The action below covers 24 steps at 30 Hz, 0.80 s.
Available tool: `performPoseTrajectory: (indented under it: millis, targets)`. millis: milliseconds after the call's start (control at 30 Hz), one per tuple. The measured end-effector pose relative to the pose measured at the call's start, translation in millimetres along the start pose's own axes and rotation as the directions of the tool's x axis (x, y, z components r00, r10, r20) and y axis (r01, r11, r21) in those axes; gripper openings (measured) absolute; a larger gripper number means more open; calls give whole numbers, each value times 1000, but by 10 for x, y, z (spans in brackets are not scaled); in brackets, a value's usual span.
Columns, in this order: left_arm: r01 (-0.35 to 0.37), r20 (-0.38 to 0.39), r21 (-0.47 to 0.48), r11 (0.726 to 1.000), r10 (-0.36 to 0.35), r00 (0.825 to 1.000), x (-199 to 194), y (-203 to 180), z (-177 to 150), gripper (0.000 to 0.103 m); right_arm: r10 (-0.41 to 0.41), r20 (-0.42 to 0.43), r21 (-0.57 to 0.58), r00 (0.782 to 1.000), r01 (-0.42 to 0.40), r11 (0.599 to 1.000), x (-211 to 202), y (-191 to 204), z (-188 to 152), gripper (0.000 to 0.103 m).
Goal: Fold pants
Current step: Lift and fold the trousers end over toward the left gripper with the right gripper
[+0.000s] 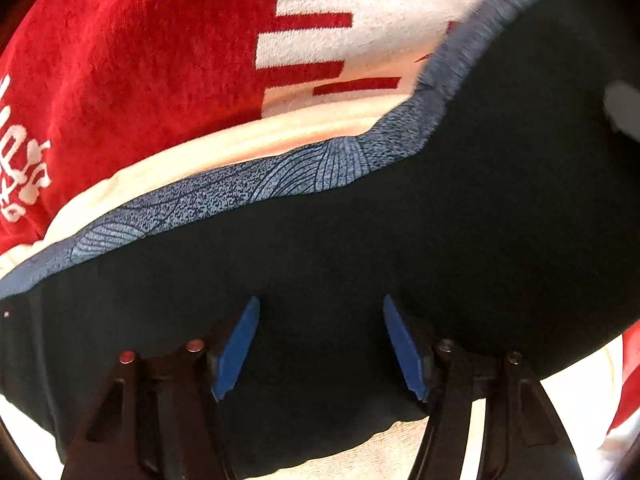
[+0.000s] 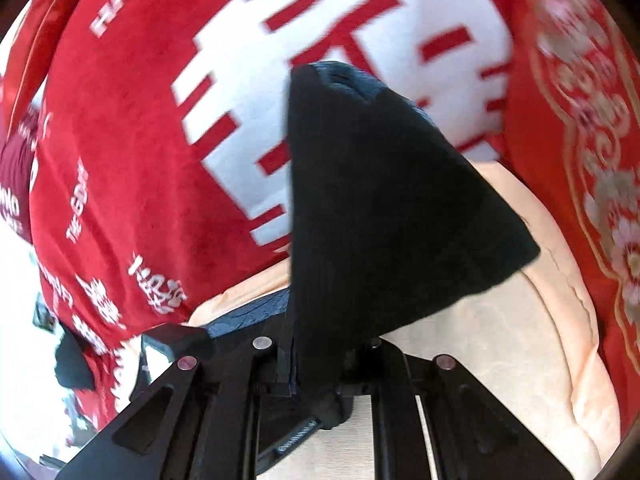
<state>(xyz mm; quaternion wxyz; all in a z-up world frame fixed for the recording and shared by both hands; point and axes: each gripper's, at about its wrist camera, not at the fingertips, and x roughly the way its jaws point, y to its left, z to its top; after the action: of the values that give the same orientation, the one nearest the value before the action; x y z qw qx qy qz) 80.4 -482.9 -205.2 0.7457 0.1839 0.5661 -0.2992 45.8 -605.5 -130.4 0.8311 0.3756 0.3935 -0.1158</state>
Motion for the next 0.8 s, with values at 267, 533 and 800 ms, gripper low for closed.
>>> performPoseTrajectory:
  millis: [267, 533, 800]
  targets:
    - [-21, 33, -67, 998, 24, 999, -565, 707, -240, 65, -110, -8, -215, 994, 106, 971, 71, 802, -136, 14]
    - [-143, -17, -199, 970, 142, 990, -846, 2263, -632, 83, -262, -65, -450, 963, 206, 869, 733, 1745, -753, 15]
    - [-189, -81, -286, 939, 173, 982, -658, 3147, -902, 83, -579, 20, -733, 815, 405, 546, 1799, 2316, -1886, 38]
